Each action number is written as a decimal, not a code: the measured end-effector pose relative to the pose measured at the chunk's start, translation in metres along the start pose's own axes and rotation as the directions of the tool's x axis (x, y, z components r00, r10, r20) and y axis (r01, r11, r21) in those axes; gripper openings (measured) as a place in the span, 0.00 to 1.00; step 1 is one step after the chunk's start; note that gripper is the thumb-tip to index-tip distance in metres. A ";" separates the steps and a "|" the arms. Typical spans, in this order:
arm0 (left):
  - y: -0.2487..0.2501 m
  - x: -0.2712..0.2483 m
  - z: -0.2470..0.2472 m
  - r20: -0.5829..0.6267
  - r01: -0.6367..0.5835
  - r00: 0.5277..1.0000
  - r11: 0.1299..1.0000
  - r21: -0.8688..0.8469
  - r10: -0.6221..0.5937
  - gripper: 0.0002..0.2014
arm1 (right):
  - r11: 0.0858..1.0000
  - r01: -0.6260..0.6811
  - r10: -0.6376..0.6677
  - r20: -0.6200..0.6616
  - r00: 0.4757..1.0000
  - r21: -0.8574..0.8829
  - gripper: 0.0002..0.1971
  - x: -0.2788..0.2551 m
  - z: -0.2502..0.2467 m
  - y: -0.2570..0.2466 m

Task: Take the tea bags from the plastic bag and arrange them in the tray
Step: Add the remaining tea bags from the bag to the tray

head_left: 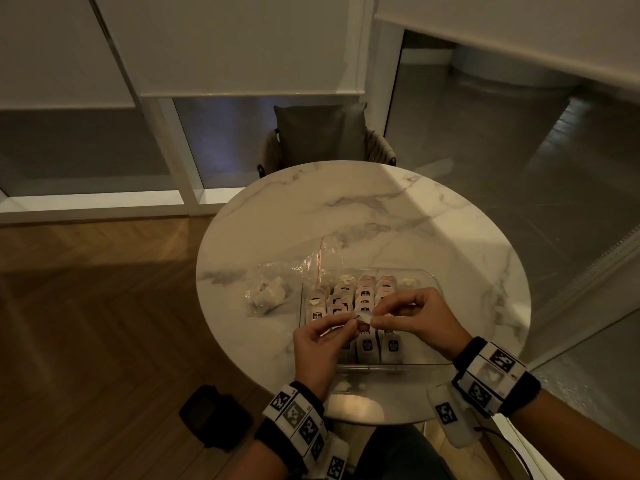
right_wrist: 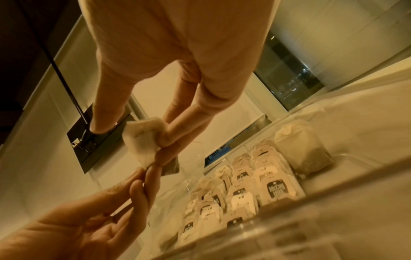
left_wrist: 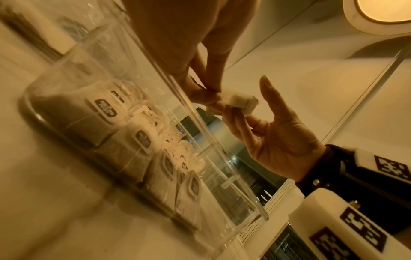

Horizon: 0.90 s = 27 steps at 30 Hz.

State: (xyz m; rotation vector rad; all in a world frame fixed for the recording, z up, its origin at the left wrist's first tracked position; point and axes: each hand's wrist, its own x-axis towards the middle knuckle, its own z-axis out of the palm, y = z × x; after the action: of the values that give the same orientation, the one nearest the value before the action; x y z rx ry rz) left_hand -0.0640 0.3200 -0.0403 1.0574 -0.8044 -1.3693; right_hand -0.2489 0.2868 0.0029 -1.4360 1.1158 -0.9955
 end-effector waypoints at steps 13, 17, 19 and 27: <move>0.003 0.001 -0.005 0.160 -0.003 0.987 0.998 0.070 -0.008 0.05 | 0.963 -0.203 0.217 -0.067 0.974 0.175 0.12 -0.009 0.011 0.018; 0.003 0.003 -0.005 0.202 -0.011 0.979 0.994 0.112 -0.012 0.04 | 0.964 -0.210 0.223 -0.063 0.973 0.166 0.12 -0.011 0.010 0.018; 0.004 0.003 -0.006 0.225 0.007 0.974 0.994 0.111 -0.032 0.04 | 0.964 -0.212 0.224 -0.062 0.973 0.158 0.12 -0.012 0.009 0.016; 0.002 0.005 -0.007 0.245 0.001 0.969 0.990 0.141 -0.036 0.03 | 0.969 -0.225 0.228 -0.017 0.973 0.104 0.17 -0.015 0.012 0.011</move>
State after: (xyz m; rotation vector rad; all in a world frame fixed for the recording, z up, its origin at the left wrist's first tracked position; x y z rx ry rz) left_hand -0.0568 0.3155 -0.0414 1.0152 -1.0892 -1.4968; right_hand -0.2425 0.3035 -0.0095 -1.1862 1.2032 -0.8985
